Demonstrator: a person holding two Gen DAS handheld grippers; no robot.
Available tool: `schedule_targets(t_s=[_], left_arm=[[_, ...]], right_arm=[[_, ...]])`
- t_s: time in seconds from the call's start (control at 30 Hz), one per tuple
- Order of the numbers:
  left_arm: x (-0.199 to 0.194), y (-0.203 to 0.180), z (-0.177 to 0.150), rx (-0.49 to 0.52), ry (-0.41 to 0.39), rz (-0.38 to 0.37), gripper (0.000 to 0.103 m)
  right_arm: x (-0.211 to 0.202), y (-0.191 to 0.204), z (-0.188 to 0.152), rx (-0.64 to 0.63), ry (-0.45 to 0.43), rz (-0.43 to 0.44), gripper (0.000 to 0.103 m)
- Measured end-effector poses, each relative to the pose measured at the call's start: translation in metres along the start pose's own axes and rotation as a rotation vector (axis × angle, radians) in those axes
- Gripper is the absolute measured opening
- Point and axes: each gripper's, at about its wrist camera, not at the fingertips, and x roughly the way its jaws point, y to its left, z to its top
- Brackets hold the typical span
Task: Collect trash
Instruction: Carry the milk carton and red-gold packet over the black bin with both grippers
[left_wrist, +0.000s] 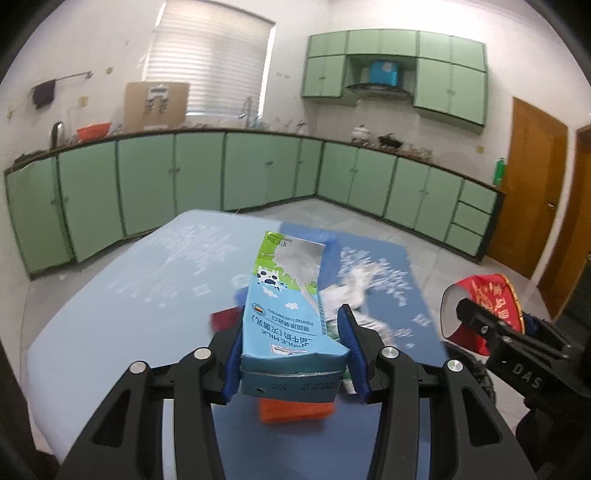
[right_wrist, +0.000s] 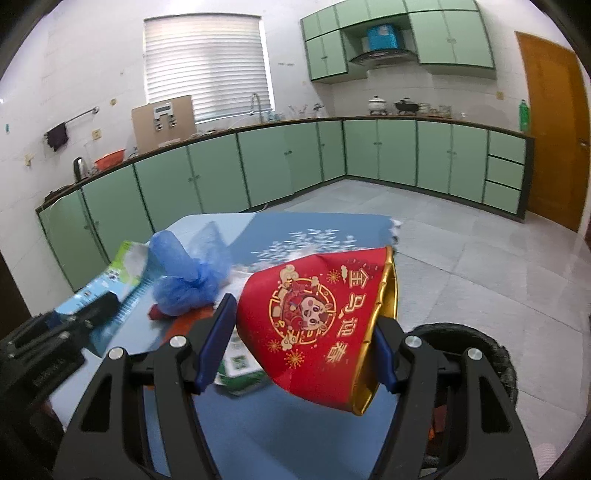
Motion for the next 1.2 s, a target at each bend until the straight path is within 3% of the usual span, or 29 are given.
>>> schedule_targets(t_s=[0.5, 0.73, 1.2], left_arm=[[0.007, -0.094, -0.003, 0.144, 0.005, -0.221, 0.046], [0.044, -0.133, -0.006, 0.180, 0.062, -0.289, 0.046], [0.106, -0.213, -0.006, 0.218, 0.086, -0.381, 0.046]], right_arm=[[-0.023, -0.101, -0.007, 0.073, -0.054, -0.176, 0.064], [-0.014, -0.136, -0.015, 0.100, -0.034, -0.231, 0.064], [0.008, -0.202, -0.032, 0.152, 0.008, -0.326, 0.064]])
